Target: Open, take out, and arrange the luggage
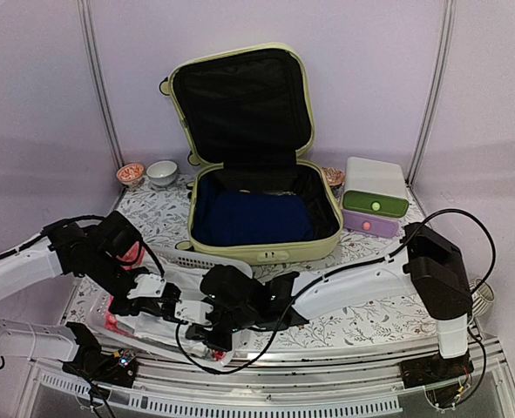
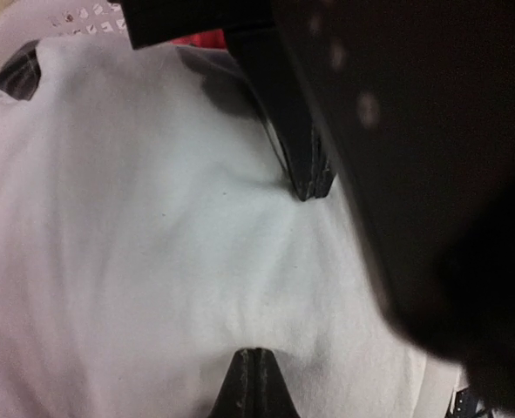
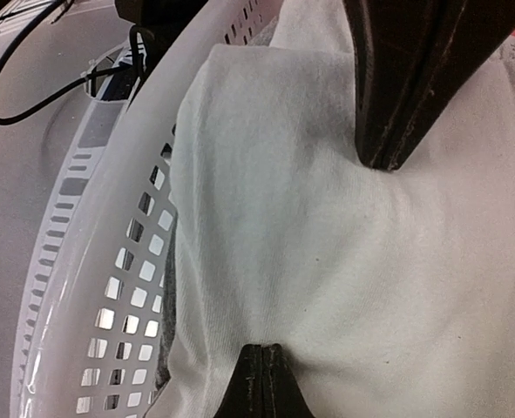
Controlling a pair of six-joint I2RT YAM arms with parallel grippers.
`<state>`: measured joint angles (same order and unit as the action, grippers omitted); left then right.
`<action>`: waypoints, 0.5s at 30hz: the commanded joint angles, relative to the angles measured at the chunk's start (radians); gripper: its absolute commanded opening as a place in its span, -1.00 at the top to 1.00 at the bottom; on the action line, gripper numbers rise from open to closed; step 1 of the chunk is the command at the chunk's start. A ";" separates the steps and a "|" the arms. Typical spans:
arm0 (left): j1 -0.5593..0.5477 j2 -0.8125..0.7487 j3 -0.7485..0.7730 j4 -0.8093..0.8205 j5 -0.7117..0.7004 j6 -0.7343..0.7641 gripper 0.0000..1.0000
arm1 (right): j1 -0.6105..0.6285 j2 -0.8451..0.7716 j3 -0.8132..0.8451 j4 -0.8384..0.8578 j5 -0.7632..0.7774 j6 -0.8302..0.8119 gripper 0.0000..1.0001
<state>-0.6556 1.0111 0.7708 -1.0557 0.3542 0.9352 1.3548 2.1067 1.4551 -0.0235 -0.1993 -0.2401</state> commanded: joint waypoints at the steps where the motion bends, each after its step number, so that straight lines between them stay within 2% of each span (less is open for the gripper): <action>1: -0.015 0.054 0.017 0.033 -0.152 0.004 1.00 | -0.002 -0.125 -0.049 0.071 0.113 -0.085 0.97; 7: -0.015 0.002 0.121 0.103 -0.198 -0.056 1.00 | -0.041 -0.214 -0.120 0.126 0.109 -0.083 0.97; 11: -0.013 -0.040 0.064 0.178 -0.276 -0.047 1.00 | -0.062 -0.204 -0.115 0.122 0.135 -0.082 0.97; 15: 0.003 0.030 0.001 0.199 -0.283 -0.044 1.00 | -0.075 -0.158 -0.095 0.117 0.166 -0.070 0.97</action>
<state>-0.6651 0.9787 0.8330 -0.9035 0.1173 0.8967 1.2942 1.9072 1.3476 0.0883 -0.0818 -0.3138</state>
